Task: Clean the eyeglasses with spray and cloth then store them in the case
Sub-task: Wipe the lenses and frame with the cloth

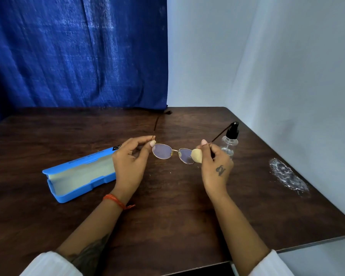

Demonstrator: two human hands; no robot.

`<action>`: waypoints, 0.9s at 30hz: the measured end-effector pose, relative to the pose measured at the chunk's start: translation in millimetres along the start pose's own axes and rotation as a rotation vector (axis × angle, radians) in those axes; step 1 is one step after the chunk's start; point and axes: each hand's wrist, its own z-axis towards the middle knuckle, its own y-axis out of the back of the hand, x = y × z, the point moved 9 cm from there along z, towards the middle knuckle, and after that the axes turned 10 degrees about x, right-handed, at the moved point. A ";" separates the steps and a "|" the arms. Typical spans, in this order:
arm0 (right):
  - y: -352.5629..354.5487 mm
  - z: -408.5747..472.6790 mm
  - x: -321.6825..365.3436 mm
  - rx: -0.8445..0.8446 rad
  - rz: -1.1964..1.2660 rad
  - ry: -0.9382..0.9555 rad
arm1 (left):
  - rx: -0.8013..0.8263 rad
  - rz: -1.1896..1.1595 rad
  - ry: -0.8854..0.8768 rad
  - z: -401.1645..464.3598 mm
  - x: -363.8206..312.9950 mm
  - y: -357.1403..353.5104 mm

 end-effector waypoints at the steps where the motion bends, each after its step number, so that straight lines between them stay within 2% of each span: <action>1: 1.6 -0.3 0.3 -0.010 -0.013 -0.009 | 0.032 -0.078 0.051 0.3 4.4 -4.0; 5: 3.9 0.0 -3.0 -0.023 -0.019 -0.041 | 0.142 -0.606 0.341 -4.4 21.9 -27.9; 8: 4.8 0.5 -3.4 -0.028 -0.039 -0.047 | 0.095 -0.948 0.507 -13.0 30.7 -40.4; 10: 3.7 1.1 -3.5 -0.022 -0.050 -0.041 | 0.057 -1.050 0.572 -17.1 34.2 -44.6; 14: -0.7 1.7 -4.2 0.007 -0.057 -0.028 | 0.120 -1.029 0.673 -26.9 37.9 -59.4; 19: -8.7 1.8 -4.8 0.069 0.012 -0.014 | 0.299 -0.898 0.659 -34.4 32.9 -77.2; 22: -13.2 0.1 -8.1 0.116 0.066 -0.044 | 0.283 -0.845 0.625 -32.9 33.0 -74.8; 27: -20.6 -1.8 -4.6 0.199 0.138 -0.046 | 0.154 -0.822 0.601 -31.3 41.6 -64.8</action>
